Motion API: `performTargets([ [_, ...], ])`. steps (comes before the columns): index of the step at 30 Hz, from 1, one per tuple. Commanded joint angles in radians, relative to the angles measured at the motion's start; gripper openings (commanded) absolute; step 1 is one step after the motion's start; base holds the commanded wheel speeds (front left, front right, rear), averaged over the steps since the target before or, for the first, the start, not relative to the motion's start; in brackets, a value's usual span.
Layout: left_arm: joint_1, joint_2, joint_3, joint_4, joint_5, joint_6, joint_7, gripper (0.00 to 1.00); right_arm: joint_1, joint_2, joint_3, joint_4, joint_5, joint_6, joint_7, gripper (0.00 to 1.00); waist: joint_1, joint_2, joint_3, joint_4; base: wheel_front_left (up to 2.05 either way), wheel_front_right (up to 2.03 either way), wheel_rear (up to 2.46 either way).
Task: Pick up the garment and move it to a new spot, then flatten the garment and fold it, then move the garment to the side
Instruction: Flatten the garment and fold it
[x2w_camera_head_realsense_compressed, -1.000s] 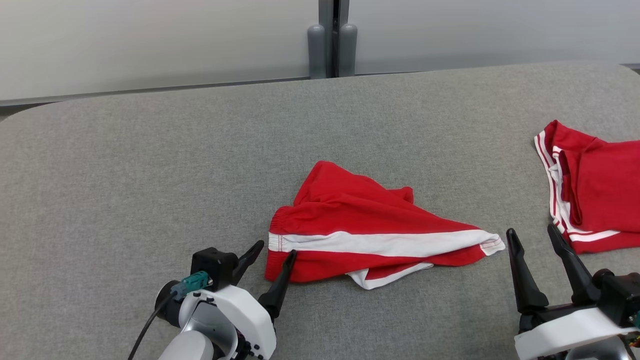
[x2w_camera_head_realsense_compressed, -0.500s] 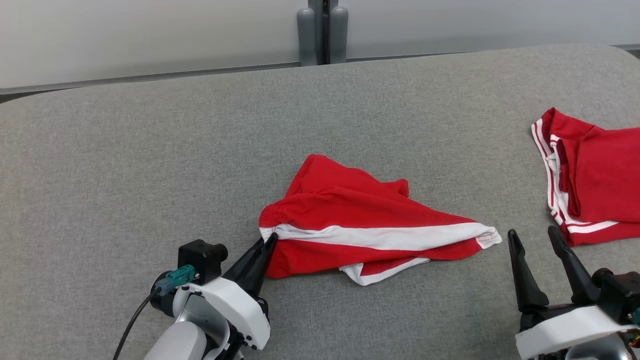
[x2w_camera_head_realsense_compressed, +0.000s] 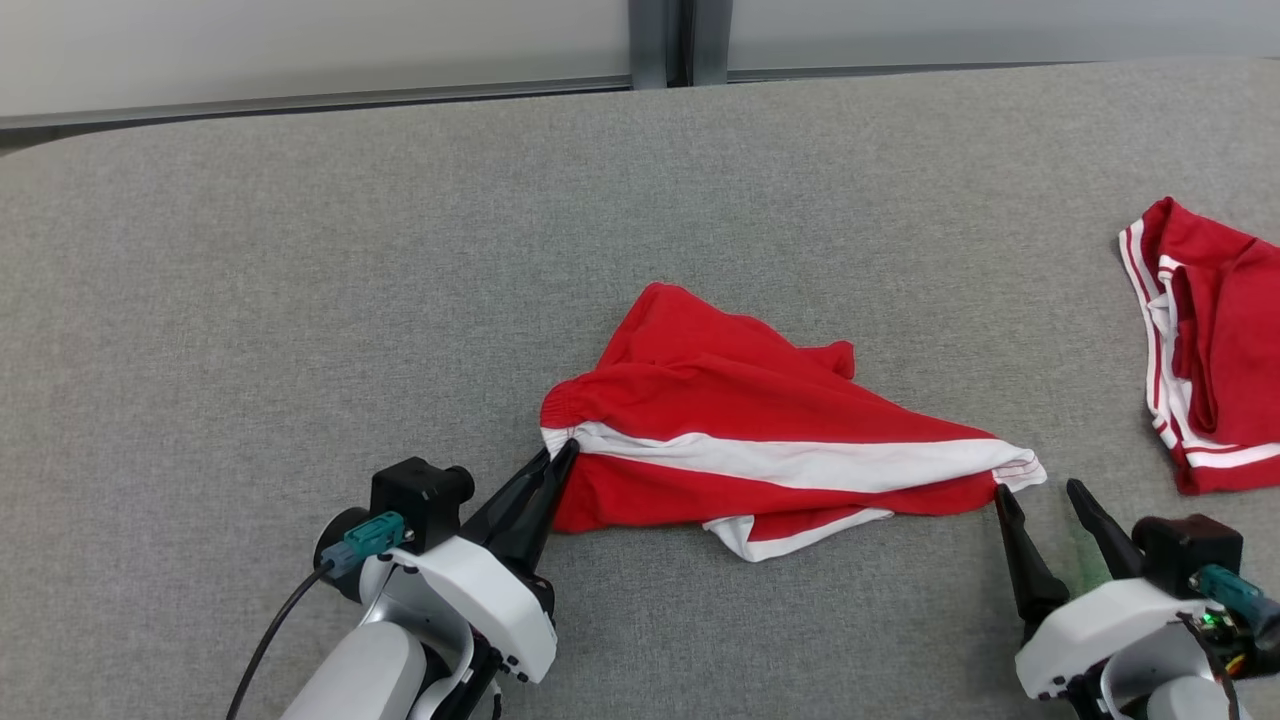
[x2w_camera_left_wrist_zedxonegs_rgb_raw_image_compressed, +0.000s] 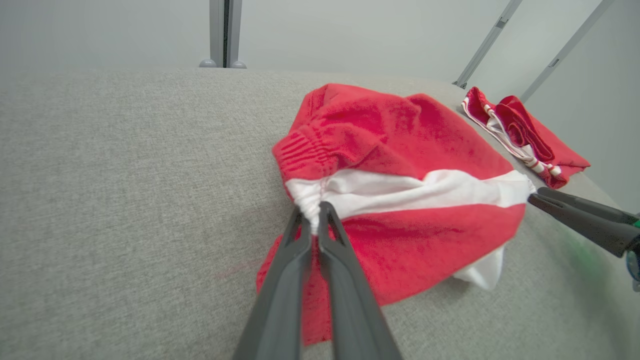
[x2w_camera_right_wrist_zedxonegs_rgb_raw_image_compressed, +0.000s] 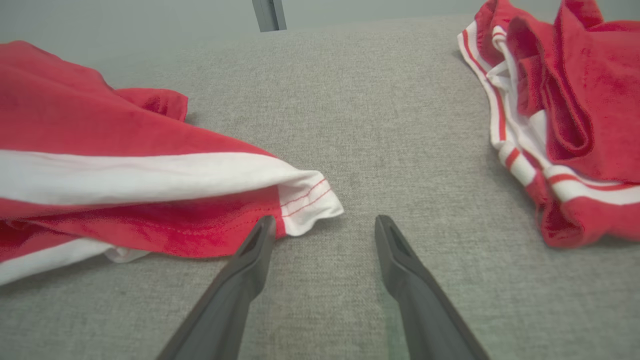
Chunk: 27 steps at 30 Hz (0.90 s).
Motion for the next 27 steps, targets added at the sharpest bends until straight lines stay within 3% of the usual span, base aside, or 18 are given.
performTargets([
  [1,-0.026,0.005,-0.001,-0.006,0.003,-0.001,-0.005,0.0,-0.038,-0.009,0.014,0.031,0.007,0.0,-0.014,1.0,0.0,0.0,0.013,0.007,0.0,0.0,0.0],
  [5,-0.03,0.009,-0.007,-0.011,0.008,0.0,-0.01,0.0,-0.113,-0.014,0.044,0.128,0.017,0.0,-0.044,1.0,0.0,0.0,0.026,0.015,0.0,0.0,0.0],
  [6,-0.033,0.009,-0.008,-0.015,0.01,0.001,-0.011,0.0,-0.128,-0.015,0.049,0.147,0.022,0.0,-0.055,0.62,0.0,0.0,0.028,0.018,0.0,0.0,0.0],
  [7,-0.036,0.009,-0.008,-0.018,0.01,0.003,-0.015,0.0,-0.137,-0.019,0.052,0.158,0.021,0.0,-0.069,0.11,0.0,0.0,0.029,0.023,0.0,0.0,0.0],
  [8,-0.038,0.01,-0.007,-0.025,0.013,0.007,-0.019,0.0,-0.145,-0.021,0.05,0.167,0.024,0.0,-0.086,0.0,0.0,0.0,0.029,0.027,0.0,0.0,0.0],
  [11,-0.042,0.017,0.002,-0.049,0.018,0.016,-0.037,0.0,-0.16,-0.029,0.041,0.159,0.031,0.0,-0.142,0.0,0.0,0.0,0.024,0.033,0.0,0.0,0.0],
  [16,-0.05,0.047,0.023,-0.142,0.039,0.044,-0.056,0.0,-0.179,-0.049,0.0,-0.004,-0.027,0.0,-0.202,0.0,0.0,0.0,-0.014,0.025,0.0,0.0,0.0],
  [17,-0.05,0.047,0.023,-0.142,0.039,0.044,-0.056,0.0,-0.179,-0.049,0.0,-0.004,-0.027,0.0,-0.202,0.0,0.0,0.0,-0.014,0.025,0.0,0.0,0.0],
  [27,-0.124,0.09,0.069,-0.399,0.086,0.108,-0.031,0.0,-0.186,-0.077,-0.063,-0.445,-0.14,0.0,-0.097,0.0,0.0,0.0,-0.092,0.029,0.0,0.0,0.0],
])
